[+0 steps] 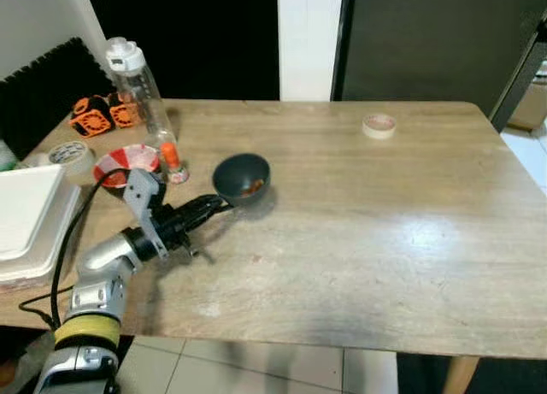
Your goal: Restocking fridge
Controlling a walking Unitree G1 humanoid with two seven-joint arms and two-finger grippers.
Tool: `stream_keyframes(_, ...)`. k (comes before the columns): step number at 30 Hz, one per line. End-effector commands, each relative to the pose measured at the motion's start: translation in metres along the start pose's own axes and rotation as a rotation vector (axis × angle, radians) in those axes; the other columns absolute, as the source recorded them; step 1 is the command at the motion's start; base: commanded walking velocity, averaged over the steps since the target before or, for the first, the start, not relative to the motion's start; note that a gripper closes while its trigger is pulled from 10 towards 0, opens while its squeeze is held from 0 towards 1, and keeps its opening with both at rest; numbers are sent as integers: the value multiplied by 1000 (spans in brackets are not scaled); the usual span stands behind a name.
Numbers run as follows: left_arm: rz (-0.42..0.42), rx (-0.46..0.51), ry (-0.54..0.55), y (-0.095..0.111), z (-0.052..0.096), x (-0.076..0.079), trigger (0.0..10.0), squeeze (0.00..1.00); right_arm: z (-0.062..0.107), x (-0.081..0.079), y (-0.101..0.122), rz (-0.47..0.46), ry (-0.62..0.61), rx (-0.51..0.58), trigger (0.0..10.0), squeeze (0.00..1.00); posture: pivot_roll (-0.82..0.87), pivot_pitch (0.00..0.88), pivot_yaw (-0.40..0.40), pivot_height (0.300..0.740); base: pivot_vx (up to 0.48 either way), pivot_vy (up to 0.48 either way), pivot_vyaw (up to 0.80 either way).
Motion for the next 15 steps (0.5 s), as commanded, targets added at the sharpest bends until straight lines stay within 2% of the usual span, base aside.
stream_keyframes(1,-28,-24,-23,-1,-7,11,10000,0,-1,-3,-3,-10,2,-11,10000,0,-52,14,35,740,0,0,0)
stream_keyframes(9,-35,-59,46,-16,-31,28,10000,0,-1,-4,1,-13,2,0,10000,0,-60,20,37,740,0,0,0)
stream_keyframes(12,-29,-109,61,-33,-43,44,10000,0,-1,-5,0,-18,2,-8,10000,0,-62,27,39,740,0,0,0)
stream_keyframes(13,-29,-109,61,-33,-43,44,10000,0,-1,-5,0,-18,2,-8,10000,0,-62,27,39,740,0,0,0)
stream_keyframes(15,3,-156,94,-46,-46,51,10000,0,-1,-5,-1,-20,3,-12,10000,0,-65,32,41,740,0,0,0)
Point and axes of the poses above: a point about 5 cm out from each wrist's last joint towards the gripper, its own z axis pointing back from the gripper into the wrist, its own y axis along the axis of the wrist's last joint, x = y × z, the point moved 4 cm from there along -z, pointing out of the wrist towards the gripper, and after that the axes turned 13 degrees about -z, right-handed, at the moved point
